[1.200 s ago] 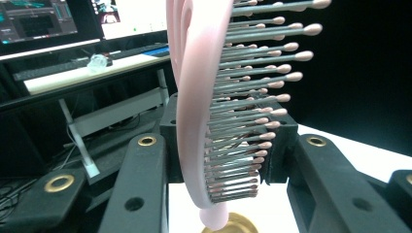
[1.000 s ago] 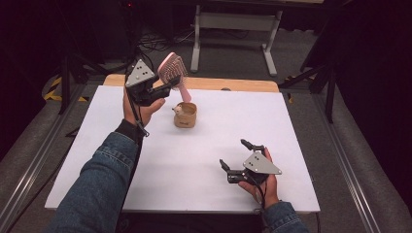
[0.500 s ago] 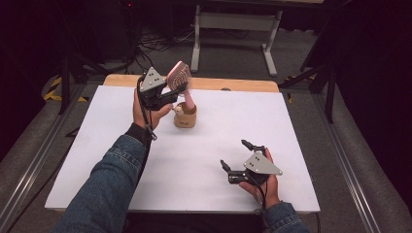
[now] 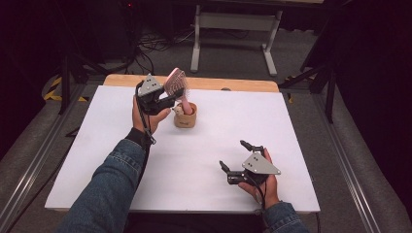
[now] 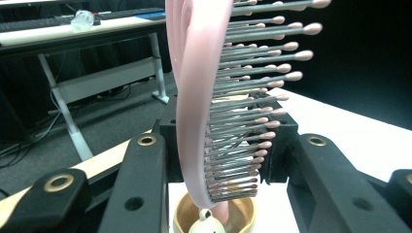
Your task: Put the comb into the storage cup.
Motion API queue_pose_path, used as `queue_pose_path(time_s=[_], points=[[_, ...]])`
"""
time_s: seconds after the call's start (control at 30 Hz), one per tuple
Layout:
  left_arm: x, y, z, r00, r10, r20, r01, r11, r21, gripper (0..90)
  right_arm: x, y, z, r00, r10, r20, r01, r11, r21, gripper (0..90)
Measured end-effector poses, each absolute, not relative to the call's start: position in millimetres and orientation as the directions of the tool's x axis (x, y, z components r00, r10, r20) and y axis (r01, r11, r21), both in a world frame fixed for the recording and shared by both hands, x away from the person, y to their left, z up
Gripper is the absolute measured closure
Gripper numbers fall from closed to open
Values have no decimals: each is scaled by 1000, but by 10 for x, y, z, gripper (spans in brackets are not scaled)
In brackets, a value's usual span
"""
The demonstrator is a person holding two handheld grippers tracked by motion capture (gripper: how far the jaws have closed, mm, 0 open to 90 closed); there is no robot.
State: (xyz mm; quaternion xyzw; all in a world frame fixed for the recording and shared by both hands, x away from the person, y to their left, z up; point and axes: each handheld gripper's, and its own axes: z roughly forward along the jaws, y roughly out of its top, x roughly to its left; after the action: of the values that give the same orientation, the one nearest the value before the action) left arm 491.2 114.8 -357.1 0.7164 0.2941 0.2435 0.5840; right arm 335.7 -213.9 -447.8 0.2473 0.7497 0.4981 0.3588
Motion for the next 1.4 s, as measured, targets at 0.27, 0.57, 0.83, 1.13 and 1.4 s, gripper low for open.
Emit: queue_pose_path(time_s=[0.27,0.57,0.83,1.13,1.4], points=[[4910,1152,-3659,702,712,-21,160,-129,979,632,3362,-2134,-4482,-624,724,-293,15,386,922,68],[4912,1151,-3750,706,707,-39,175,-121,977,631,3363,-2124,-4486,-625,722,-296,15,391,920,70],[4916,1135,-3831,707,706,-46,191,-127,973,628,3365,-2119,-4492,-625,721,-299,16,396,918,71],[4929,1131,-3894,708,703,-60,204,-123,971,618,3367,-2116,-4496,-628,718,-301,17,399,917,71],[4917,1151,-3890,710,700,-74,198,-98,975,607,3368,-2113,-4499,-629,716,-302,19,403,915,72]])
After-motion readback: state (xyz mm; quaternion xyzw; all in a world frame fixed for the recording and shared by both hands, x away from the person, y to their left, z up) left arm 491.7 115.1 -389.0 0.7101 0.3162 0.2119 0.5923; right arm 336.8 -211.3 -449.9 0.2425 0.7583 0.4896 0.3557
